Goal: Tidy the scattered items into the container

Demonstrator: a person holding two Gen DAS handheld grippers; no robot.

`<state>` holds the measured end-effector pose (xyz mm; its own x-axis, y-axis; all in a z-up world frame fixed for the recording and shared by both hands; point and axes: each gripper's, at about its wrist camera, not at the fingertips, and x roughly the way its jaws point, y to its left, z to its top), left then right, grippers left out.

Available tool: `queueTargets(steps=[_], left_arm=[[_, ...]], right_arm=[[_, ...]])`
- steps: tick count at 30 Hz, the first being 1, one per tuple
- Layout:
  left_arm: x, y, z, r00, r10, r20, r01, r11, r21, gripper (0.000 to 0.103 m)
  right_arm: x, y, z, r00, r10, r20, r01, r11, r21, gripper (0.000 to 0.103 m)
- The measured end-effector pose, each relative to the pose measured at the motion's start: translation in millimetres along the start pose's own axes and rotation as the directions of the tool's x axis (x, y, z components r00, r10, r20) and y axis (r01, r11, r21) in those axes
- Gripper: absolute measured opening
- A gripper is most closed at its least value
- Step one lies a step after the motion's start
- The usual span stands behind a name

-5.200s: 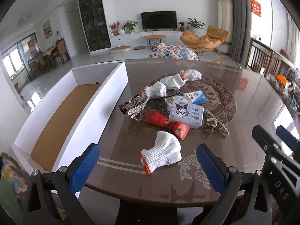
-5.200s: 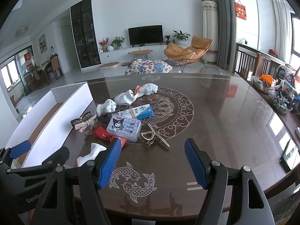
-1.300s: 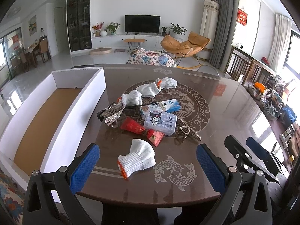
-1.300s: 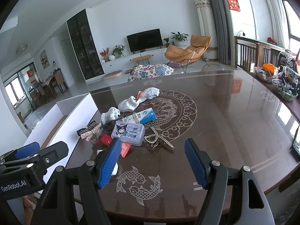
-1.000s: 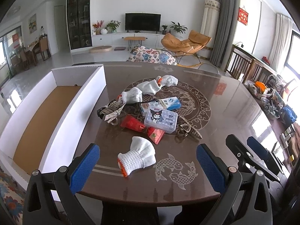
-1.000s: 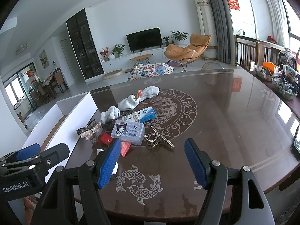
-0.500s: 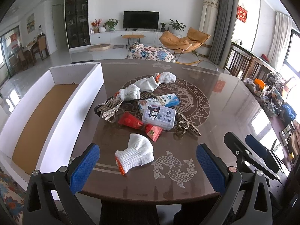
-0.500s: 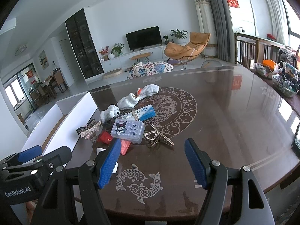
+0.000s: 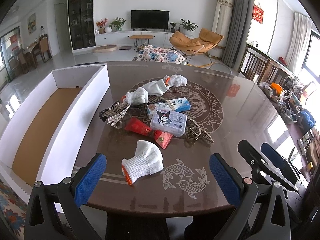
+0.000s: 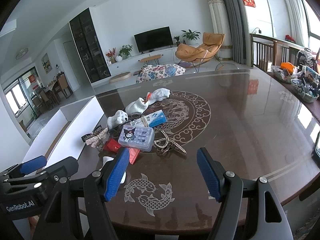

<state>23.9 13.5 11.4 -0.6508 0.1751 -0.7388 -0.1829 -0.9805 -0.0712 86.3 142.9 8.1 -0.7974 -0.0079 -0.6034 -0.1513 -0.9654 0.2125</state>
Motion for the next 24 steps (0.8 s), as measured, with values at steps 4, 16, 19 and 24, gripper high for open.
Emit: queueTargets(steps=[4, 16, 19, 24], left_arm=[[-1.3, -0.5, -0.2, 1.000, 0.000, 0.004, 0.000, 1.000, -0.002, 0.103], [-1.4, 1.3, 0.5, 1.000, -0.001, 0.004, 0.001, 1.000, -0.005, 0.103], [-0.9, 1.3, 0.4, 1.000, -0.001, 0.004, 0.001, 1.000, -0.004, 0.103], [-0.7, 0.5, 0.6, 1.000, -0.001, 0.006, 0.001, 1.000, -0.005, 0.103]], right_arm=[[-1.0, -0.4, -0.1, 1.000, 0.000, 0.003, 0.000, 1.000, 0.001, 0.071], [-0.2, -0.2, 0.5, 1.000, -0.001, 0.003, 0.001, 1.000, 0.003, 0.071], [1.5, 0.7, 0.8, 1.000, -0.002, 0.003, 0.002, 1.000, 0.002, 0.071], [2.5, 0.7, 0.6, 1.000, -0.002, 0.001, 0.002, 1.000, 0.003, 0.071]])
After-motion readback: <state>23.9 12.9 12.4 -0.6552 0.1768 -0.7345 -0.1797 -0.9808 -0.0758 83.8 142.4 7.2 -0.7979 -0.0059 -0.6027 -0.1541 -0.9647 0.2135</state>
